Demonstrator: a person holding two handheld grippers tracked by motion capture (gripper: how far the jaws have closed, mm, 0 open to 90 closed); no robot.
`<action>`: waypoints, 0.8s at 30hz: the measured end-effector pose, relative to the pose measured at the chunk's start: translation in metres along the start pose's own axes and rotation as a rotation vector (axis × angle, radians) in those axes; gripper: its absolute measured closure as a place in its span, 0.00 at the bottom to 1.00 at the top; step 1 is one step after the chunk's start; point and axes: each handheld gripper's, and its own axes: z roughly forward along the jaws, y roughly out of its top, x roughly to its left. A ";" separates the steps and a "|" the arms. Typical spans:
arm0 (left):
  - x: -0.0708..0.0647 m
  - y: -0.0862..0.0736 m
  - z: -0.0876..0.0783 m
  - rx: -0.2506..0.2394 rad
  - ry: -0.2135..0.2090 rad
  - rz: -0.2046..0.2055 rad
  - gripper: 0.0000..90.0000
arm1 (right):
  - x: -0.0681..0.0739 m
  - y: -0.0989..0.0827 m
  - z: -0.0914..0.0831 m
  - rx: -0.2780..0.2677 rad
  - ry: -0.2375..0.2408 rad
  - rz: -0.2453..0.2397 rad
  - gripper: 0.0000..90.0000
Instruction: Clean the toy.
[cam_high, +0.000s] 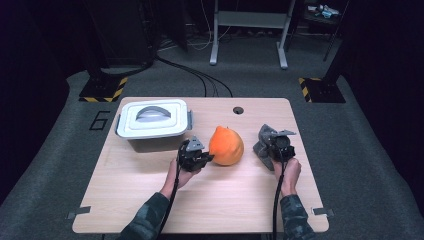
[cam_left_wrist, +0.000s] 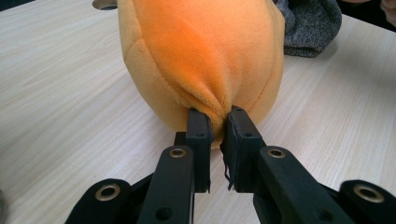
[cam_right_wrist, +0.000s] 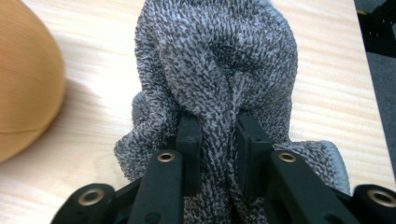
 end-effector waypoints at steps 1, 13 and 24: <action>0.000 -0.001 0.000 -0.004 0.000 -0.001 0.90 | -0.001 -0.001 0.002 0.008 0.005 0.016 0.80; 0.001 -0.003 -0.001 0.001 0.003 -0.007 0.90 | -0.013 -0.006 0.018 0.059 -0.025 0.030 0.70; 0.002 -0.004 -0.001 0.002 0.001 -0.013 0.89 | -0.007 0.002 -0.016 -0.029 0.055 0.003 0.21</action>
